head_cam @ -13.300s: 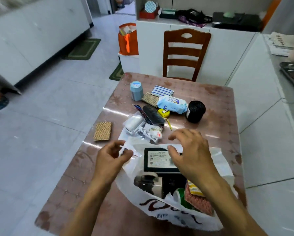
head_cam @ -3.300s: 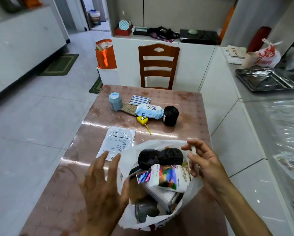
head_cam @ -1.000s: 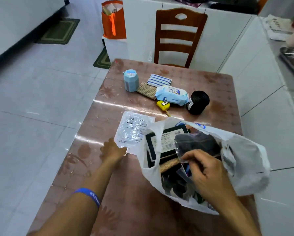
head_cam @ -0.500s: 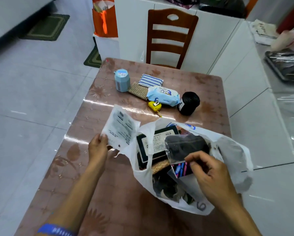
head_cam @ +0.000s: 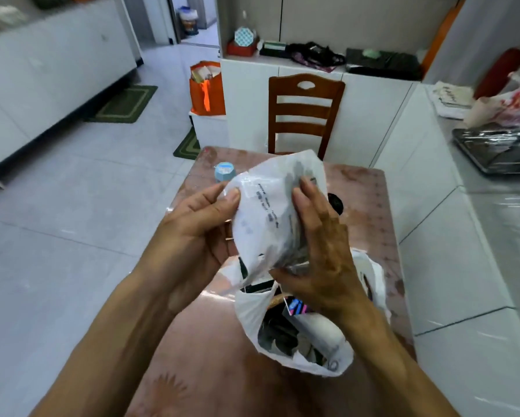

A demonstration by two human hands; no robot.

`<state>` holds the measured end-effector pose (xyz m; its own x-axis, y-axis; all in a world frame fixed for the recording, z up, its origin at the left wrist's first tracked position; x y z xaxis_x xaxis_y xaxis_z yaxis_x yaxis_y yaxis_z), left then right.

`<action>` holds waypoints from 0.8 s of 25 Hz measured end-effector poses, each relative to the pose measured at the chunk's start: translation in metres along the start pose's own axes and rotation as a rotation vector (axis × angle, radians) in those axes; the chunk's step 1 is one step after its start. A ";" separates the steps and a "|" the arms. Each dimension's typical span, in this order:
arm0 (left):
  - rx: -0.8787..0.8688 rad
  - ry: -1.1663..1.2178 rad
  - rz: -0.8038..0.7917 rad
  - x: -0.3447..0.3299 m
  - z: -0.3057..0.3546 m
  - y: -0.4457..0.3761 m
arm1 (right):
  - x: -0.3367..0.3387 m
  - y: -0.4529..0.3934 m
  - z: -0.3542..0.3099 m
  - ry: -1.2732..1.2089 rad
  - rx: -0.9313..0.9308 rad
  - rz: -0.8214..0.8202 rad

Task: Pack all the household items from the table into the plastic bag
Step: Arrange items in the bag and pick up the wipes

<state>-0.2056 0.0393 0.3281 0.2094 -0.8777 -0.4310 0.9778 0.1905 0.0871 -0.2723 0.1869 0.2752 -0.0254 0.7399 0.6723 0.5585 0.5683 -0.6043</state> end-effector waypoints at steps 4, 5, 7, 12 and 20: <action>-0.167 -0.351 0.069 0.000 -0.038 0.009 | 0.021 0.030 0.026 -0.198 -0.220 0.354; -0.222 -0.656 0.121 0.010 -0.058 0.017 | 0.024 0.044 0.034 -0.365 -0.403 0.463; -0.199 -1.240 0.193 0.030 -0.110 0.030 | 0.023 0.074 0.049 -0.700 -0.688 0.639; -0.031 -0.720 0.515 0.051 -0.129 0.016 | -0.007 0.091 0.020 -0.065 -0.206 0.083; 0.074 -0.388 0.339 0.035 -0.104 -0.006 | -0.066 0.111 0.077 0.241 -0.464 -0.810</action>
<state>-0.2052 0.0535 0.2190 0.4875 -0.8731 -0.0045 0.8494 0.4730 0.2338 -0.2722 0.2288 0.1311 -0.4057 0.0623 0.9119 0.7196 0.6369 0.2766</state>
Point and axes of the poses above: each hand's wrist, its own y-axis away from the middle knuckle, its own x-axis out of the back of the hand, z = x × y, the point moved 5 cm from there along -y, towards the middle knuckle, and after that the axes turned 1 degree about x, right-handed, at the moved point
